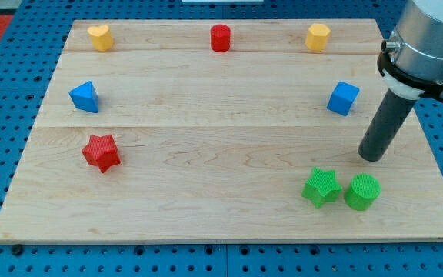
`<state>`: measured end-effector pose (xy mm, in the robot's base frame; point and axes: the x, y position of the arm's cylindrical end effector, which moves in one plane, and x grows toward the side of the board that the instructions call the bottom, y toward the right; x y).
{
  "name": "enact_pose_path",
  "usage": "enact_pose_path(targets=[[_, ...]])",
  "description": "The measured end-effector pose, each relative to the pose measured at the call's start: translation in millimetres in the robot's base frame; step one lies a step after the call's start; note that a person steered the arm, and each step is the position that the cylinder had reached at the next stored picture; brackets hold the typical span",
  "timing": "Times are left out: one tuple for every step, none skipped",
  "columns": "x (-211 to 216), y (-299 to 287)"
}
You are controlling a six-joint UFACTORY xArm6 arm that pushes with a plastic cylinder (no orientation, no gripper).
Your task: Push the red star to the bottom left of the board
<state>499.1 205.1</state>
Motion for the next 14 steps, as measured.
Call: enact_pose_path(targets=[[5.7, 50.1], [24.2, 83.9], [64.3, 69.1], [71.3, 31.3], [109.8, -31.4], [119.0, -73.4], [81.4, -138.0], [36.2, -177.8], [84.3, -155.7], [116.6, -101.0], [94.0, -58.0], [53.2, -71.9], [15.5, -113.5], [-10.1, -65.6]])
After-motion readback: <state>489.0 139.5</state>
